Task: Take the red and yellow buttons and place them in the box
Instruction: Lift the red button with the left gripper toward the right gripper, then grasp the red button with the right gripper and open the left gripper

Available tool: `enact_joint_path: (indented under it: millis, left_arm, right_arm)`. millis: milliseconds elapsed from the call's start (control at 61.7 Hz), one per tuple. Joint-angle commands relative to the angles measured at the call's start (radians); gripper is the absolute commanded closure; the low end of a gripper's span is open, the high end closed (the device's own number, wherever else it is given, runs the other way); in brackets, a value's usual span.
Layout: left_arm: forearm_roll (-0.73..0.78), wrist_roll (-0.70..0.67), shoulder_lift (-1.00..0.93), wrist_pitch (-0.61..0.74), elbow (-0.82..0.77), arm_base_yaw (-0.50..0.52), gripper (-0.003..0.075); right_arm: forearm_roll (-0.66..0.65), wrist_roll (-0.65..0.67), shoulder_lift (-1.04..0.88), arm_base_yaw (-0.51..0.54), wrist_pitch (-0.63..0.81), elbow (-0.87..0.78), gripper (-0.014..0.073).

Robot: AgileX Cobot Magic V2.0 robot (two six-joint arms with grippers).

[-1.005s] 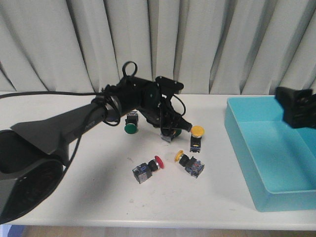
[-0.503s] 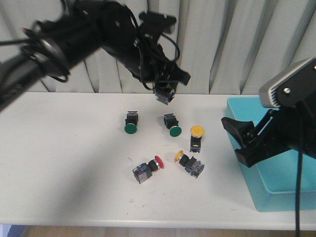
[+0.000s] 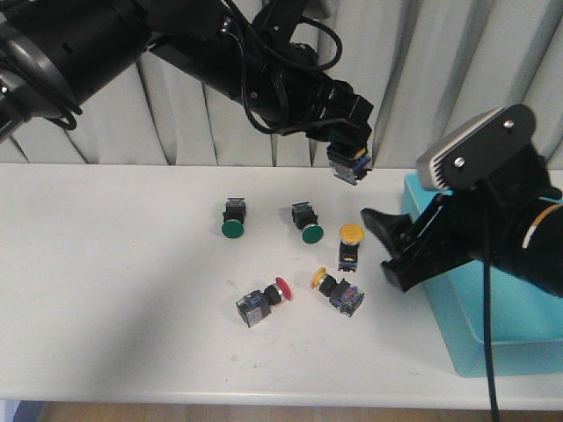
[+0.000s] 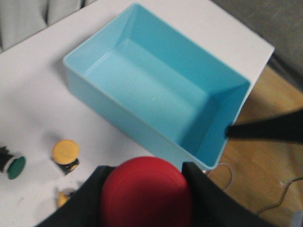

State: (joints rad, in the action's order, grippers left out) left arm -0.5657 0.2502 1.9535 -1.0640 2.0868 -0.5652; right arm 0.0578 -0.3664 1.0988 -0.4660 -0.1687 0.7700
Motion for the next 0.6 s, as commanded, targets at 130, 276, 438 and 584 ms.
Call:
enact_joint_path:
  millis: [130, 276, 438, 584]
  left_arm:
    - [-0.164, 0.027, -0.056, 0.036, 0.016, -0.002, 0.0727]
    - [-0.230, 0.050, -0.056, -0.008, 0.016, -0.003, 0.0727]
    - [-0.281, 0.049, -0.057, -0.045, 0.016, -0.003, 0.0727]
    - [-0.327, 0.076, -0.057, -0.112, 0.016, -0.003, 0.0727]
  right_arm:
    - [0.003, -0.048, -0.004, -0.036, 0.129, 0.030, 0.0004]
    - [0.002, -0.048, -0.004, -0.036, 0.161, 0.030, 0.0004]
    - [0.000, -0.053, 0.000, -0.036, 0.179, 0.030, 0.0006]
    - [0.000, -0.053, 0.020, -0.036, 0.181, 0.030, 0.0079]
